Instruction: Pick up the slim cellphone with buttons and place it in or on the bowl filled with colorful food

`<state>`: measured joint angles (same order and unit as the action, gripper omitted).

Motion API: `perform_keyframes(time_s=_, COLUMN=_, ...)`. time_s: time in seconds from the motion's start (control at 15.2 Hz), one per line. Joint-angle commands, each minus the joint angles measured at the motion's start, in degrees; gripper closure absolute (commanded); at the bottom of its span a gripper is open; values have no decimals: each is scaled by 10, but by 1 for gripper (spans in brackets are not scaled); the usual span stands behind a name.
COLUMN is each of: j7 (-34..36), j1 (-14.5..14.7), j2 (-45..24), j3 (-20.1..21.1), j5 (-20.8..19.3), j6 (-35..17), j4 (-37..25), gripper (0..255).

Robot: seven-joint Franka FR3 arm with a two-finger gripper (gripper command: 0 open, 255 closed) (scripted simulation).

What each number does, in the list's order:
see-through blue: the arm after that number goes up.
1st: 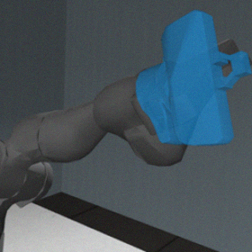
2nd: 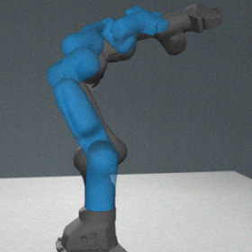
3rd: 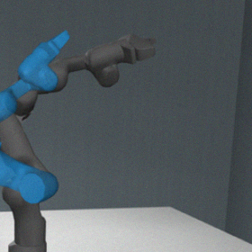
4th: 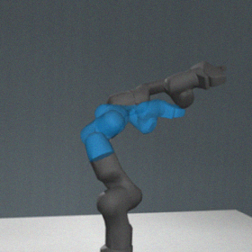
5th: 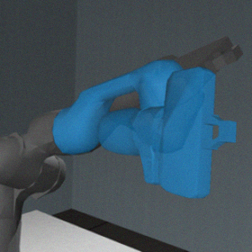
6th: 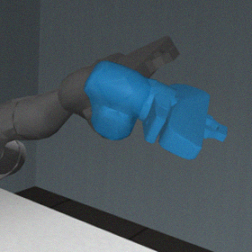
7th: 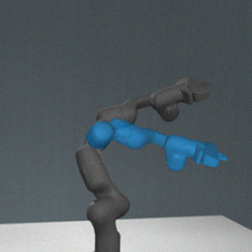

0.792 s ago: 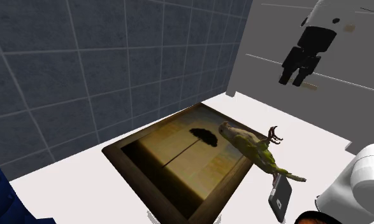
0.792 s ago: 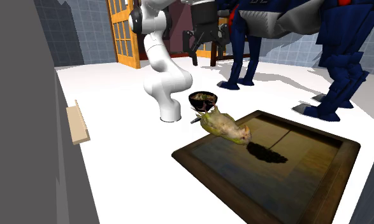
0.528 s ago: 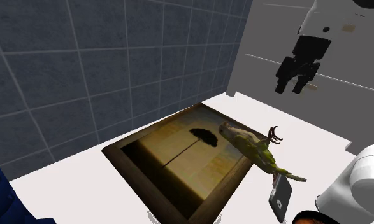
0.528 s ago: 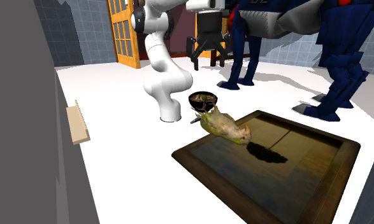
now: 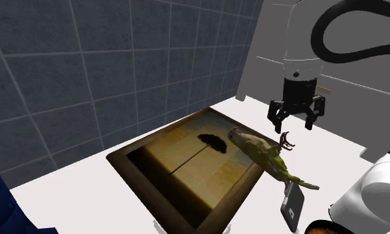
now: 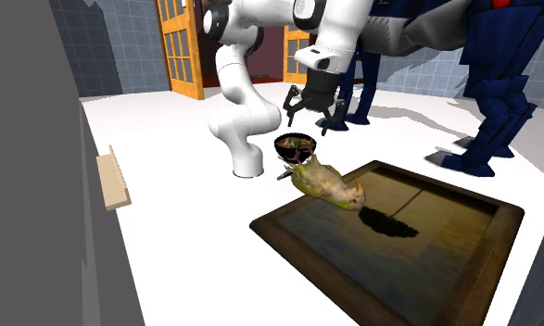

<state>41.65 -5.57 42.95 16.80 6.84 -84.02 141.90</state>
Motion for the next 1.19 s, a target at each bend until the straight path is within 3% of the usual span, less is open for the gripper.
perform_keyframes(time_s=0.0, j7=79, j1=-13, j2=-27, j3=43, j5=11, j6=7, j4=6, gripper=0)
perform_keyframes(time_s=0.46, j7=331, j1=-62, j2=-143, j3=168, j5=57, j6=5, j4=39, gripper=0)
perform_keyframes(time_s=0.79, j7=505, j1=-99, j2=-254, j3=234, j5=88, j6=-23, j4=59, gripper=0)
perform_keyframes(time_s=1.12, j7=497, j1=-89, j2=-239, j3=237, j5=103, j6=-51, j4=102, gripper=0)
